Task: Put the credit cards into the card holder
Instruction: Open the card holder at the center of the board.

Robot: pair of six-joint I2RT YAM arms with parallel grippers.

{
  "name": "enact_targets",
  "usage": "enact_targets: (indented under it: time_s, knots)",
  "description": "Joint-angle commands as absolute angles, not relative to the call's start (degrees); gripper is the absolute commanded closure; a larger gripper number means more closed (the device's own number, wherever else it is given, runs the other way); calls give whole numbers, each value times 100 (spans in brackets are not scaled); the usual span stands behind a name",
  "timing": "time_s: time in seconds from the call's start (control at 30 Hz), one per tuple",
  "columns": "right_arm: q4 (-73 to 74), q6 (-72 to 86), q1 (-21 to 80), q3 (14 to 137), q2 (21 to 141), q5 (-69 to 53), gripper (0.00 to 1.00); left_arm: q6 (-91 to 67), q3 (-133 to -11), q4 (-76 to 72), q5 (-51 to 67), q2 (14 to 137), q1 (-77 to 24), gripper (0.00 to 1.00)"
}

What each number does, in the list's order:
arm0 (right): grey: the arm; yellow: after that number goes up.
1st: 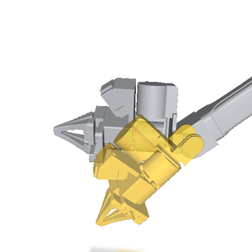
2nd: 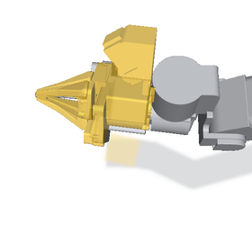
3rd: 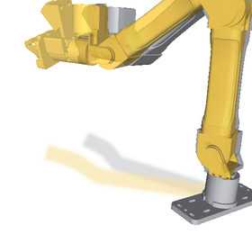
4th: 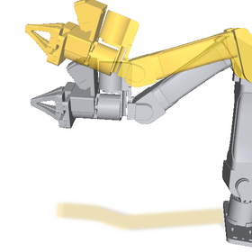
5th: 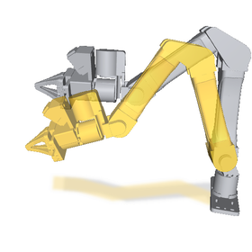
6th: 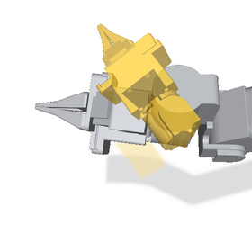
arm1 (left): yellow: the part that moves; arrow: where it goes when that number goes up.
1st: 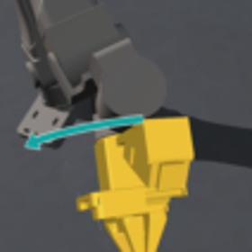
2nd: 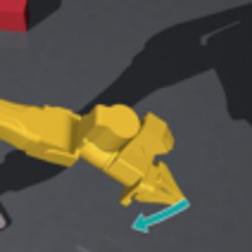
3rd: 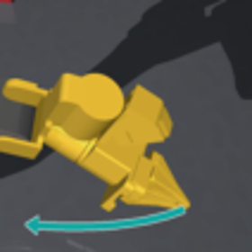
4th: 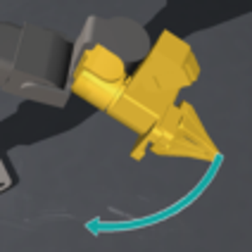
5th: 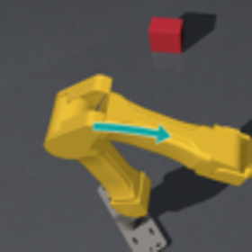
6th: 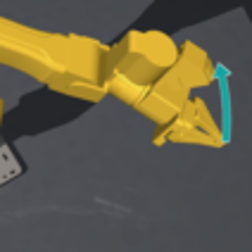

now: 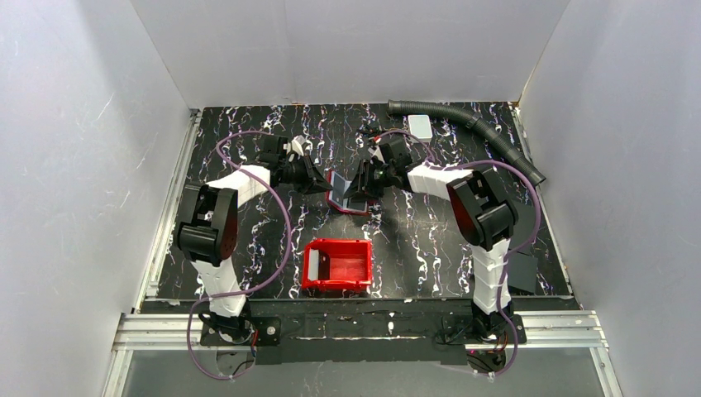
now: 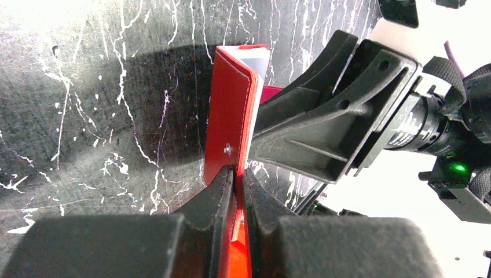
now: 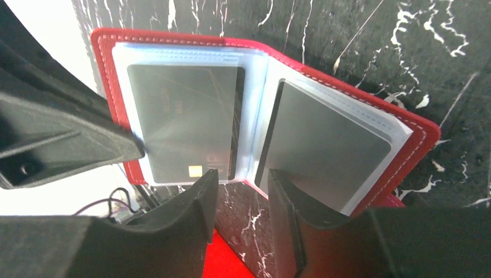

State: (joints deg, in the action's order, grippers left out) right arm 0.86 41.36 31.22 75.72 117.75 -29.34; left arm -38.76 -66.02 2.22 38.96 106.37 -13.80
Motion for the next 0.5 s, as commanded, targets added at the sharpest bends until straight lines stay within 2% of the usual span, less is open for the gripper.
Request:
enact_targets:
  time_s: [0.0,0.27,0.37,0.47]
  knots:
    - [-529,4628,3100,7848,11900,-3042,57,-3763,-6635,308,3904,10342,-1449,100]
    - [-1058,4858,3102,7694,11935,-3287,61,-3700,-6735,482,3810,10449,-1485,100]
    - [-1064,4845,3102,7697,11936,-3296,73,-3664,-6781,558,3749,10465,-1494,100]
    - [-1063,4839,3103,7706,11992,-3315,74,-3608,-6828,641,3722,10477,-1501,100]
